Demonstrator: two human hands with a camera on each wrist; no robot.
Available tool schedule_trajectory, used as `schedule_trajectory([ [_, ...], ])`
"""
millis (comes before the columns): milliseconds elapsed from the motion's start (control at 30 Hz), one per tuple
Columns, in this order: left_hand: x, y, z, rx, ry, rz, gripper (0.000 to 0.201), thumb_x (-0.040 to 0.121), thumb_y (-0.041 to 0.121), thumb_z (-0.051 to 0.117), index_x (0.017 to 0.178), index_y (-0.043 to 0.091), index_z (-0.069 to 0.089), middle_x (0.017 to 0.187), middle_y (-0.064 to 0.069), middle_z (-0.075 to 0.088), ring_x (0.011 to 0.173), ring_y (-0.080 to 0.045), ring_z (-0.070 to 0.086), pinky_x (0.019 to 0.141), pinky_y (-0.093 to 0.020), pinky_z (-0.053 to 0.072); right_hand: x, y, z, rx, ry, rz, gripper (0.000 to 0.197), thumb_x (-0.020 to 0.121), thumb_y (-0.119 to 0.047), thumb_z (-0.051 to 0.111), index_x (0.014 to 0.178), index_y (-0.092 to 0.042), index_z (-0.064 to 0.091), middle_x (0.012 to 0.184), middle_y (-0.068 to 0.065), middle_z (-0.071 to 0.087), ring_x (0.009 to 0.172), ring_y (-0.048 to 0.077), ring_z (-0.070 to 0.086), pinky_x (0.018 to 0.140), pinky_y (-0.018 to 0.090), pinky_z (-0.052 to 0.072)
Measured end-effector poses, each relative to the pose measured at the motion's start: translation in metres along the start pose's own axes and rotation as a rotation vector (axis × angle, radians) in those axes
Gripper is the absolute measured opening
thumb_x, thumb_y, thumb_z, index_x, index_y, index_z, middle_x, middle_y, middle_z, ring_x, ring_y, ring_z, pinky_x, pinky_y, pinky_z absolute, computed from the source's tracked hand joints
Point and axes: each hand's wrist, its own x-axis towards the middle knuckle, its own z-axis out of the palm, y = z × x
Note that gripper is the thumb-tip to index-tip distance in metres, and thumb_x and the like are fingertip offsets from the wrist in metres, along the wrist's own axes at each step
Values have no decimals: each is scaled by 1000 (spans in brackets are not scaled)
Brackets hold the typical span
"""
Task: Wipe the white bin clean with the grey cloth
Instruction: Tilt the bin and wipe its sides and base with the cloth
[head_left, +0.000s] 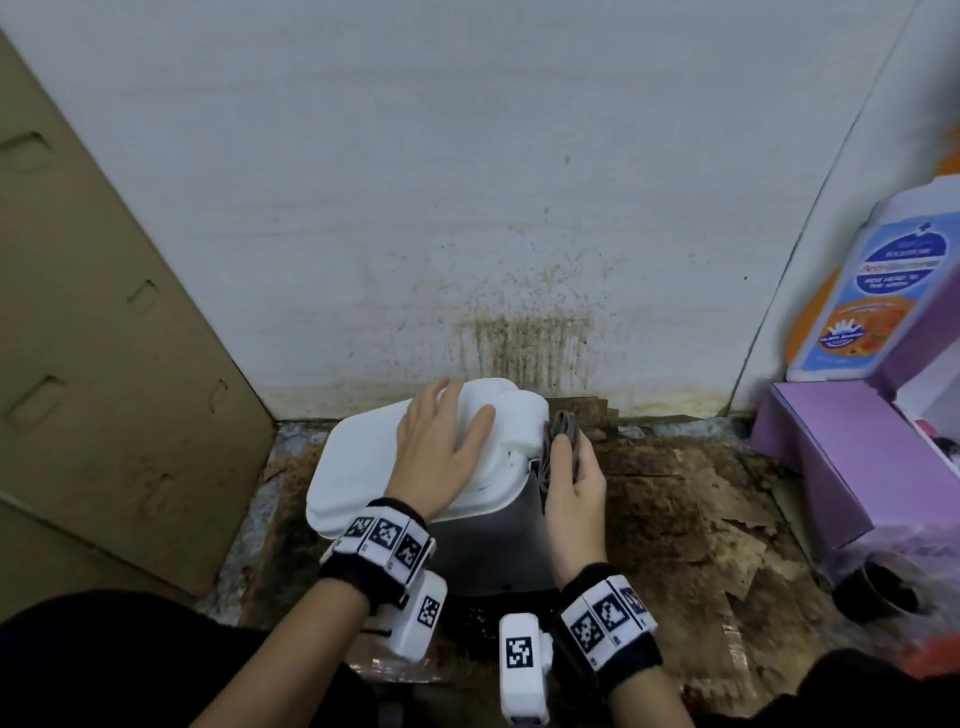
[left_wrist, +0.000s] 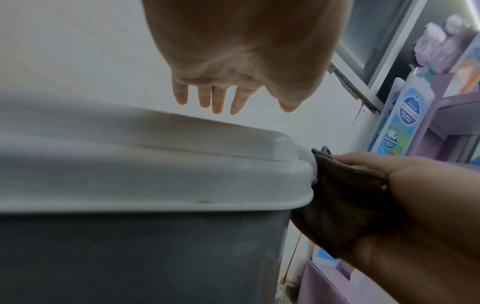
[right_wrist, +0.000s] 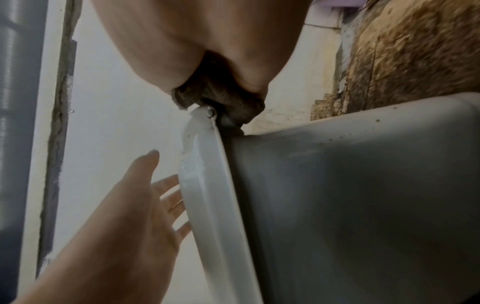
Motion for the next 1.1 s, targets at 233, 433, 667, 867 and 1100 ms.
schedule_trajectory([
  [233,27,-8,-16,66,-205,-72,100,88,80,33,157,11,11,165,-5,9,153,-23,5,123,-41,8,-8,-11,31,38,-176,-19,32,105,-30,43,135,-28,55,125,-17,65,119,-4,57,106,27,44],
  [433,26,-33,-32,-16,-143,-104,88,88,71,45,148,9,26,152,-6,31,141,-22,28,109,-29,20,-4,4,44,92,-132,70,36,104,-34,44,138,-27,54,129,-11,65,122,4,58,109,34,44],
  [667,27,-60,-42,-115,-74,-131,55,93,58,55,126,16,40,123,9,39,116,-9,38,97,-28,28,2,26,54,31,42,88,42,105,-33,40,147,-25,44,141,-7,55,132,7,48,113,28,37],
  [867,25,-65,-38,-128,-34,-128,71,97,48,55,152,12,27,144,5,35,129,-5,30,103,-24,21,-10,42,97,-151,-133,-67,44,107,-38,28,150,-35,34,156,-19,32,143,-8,23,122,26,19],
  [1100,24,-80,-38,-176,1,-154,92,85,68,50,157,17,22,160,0,30,147,-17,28,120,-40,24,-12,71,97,-422,-164,-263,56,104,-41,25,157,-26,19,162,-17,18,147,-6,13,120,21,11],
])
